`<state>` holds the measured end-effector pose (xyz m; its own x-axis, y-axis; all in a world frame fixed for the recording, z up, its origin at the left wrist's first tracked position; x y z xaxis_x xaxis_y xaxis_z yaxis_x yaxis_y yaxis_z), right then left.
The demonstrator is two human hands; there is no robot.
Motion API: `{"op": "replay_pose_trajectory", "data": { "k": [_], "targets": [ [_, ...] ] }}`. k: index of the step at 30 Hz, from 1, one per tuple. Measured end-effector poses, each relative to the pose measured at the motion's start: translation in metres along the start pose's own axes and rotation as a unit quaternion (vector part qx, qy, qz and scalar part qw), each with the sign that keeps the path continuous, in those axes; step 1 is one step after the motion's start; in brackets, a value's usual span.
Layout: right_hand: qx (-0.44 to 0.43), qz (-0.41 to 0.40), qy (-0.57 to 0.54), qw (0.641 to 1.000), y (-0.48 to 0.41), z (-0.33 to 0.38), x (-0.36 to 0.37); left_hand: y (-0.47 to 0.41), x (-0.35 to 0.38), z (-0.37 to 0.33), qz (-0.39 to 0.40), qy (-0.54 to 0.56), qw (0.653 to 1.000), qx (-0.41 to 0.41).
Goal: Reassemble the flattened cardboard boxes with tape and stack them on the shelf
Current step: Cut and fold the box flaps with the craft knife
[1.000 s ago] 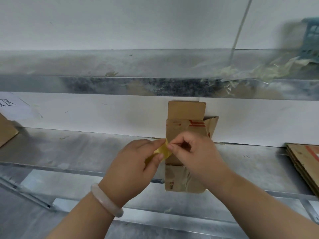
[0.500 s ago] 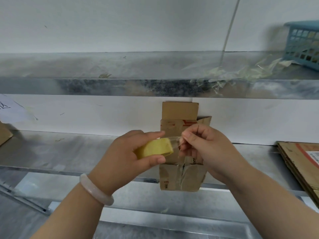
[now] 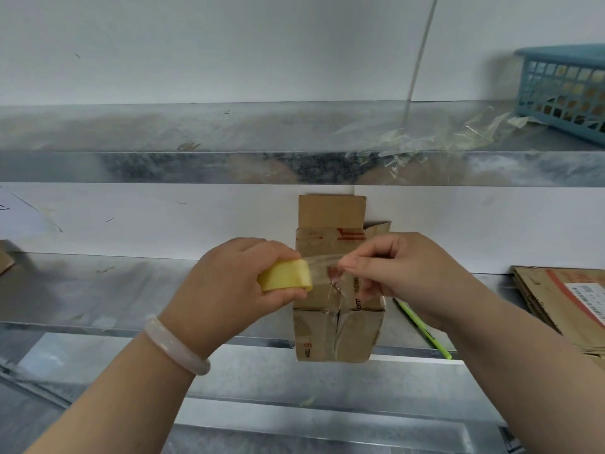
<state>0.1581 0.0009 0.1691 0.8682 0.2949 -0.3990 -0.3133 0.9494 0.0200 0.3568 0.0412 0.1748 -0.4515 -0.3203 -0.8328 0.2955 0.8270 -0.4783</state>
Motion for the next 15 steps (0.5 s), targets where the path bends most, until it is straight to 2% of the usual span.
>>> {"op": "replay_pose_trajectory", "data": {
  "k": [2, 4, 8, 10, 13, 15],
  "targets": [
    [-0.013, 0.0, -0.015, 1.0, 0.004, 0.004, -0.006, 0.0, 0.003, 0.003, 0.01, -0.046, 0.999, 0.004],
    [-0.016, -0.011, -0.023, 1.0, 0.007, 0.002, -0.011, 0.003, 0.002, 0.007, 0.012, -0.038, 0.999, 0.002],
    [0.018, -0.019, -0.042, 0.999, 0.013, -0.013, -0.019, 0.017, -0.005, 0.025, 0.0, 0.18, 0.982, -0.053],
    [0.036, -0.013, -0.038, 0.999, 0.016, -0.022, -0.018, 0.022, -0.005, 0.026, -0.011, 0.223, 0.974, -0.044],
    [0.057, -0.024, -0.042, 0.997, 0.022, -0.036, -0.017, 0.025, 0.006, 0.022, 0.015, 0.229, 0.972, -0.051],
    [0.066, -0.045, -0.045, 0.996, 0.025, -0.043, -0.02, 0.026, 0.013, 0.023, 0.04, 0.134, 0.989, -0.049]
  ]
}}
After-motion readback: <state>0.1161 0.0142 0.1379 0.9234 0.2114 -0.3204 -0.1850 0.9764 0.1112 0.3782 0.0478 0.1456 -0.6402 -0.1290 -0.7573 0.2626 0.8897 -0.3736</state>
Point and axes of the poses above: each hand's wrist, its own y-axis away from the middle knuckle, its own x-axis out of the palm, z = x × y, the point moved 5 cm from there along -y, towards the middle knuckle, and after that the axes turned 6 degrees about y, right-handed, at the moved point
